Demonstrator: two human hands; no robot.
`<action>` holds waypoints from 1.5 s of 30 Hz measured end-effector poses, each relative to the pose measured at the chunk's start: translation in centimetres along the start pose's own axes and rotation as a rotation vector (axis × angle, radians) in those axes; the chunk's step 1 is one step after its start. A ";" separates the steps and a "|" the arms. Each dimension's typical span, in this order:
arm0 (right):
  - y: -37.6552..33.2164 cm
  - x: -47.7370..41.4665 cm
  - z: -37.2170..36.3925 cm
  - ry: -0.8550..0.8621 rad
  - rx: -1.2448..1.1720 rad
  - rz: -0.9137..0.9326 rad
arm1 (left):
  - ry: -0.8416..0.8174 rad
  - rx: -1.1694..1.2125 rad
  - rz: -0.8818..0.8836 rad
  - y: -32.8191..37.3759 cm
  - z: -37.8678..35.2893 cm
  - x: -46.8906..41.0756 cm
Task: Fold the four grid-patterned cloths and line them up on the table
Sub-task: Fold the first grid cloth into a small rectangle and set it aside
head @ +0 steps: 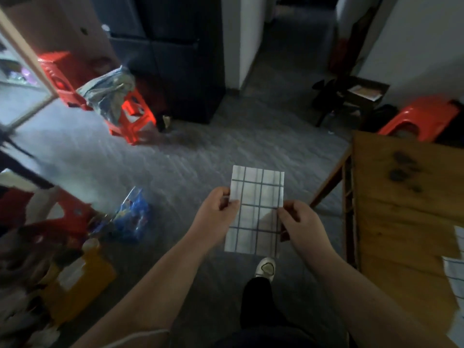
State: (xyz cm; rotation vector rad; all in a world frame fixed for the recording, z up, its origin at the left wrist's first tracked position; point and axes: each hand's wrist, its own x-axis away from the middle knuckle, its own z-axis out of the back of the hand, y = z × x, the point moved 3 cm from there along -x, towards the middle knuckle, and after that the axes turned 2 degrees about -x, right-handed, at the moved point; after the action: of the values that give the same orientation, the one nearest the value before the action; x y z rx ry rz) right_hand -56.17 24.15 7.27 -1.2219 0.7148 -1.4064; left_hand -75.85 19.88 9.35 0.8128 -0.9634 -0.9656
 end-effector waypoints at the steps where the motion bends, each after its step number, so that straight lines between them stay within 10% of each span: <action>1: -0.2 -1.9 0.9 0.024 -0.020 -0.004 | -0.038 -0.002 -0.005 0.9 -0.7 -2.4; 31: -13.6 -60.9 19.5 0.618 -0.252 -0.118 | -0.672 -0.177 -0.357 30.0 -19.3 -71.4; 45: -7.7 -68.3 35.1 1.158 -0.533 -0.206 | -1.204 -0.251 -0.522 41.6 -46.1 -81.4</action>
State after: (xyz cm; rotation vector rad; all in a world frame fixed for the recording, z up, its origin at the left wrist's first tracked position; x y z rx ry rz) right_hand -33.89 98.01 5.15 -0.7596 1.8794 -2.1700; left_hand -41.44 116.23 6.14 0.1848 -1.6151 -2.0844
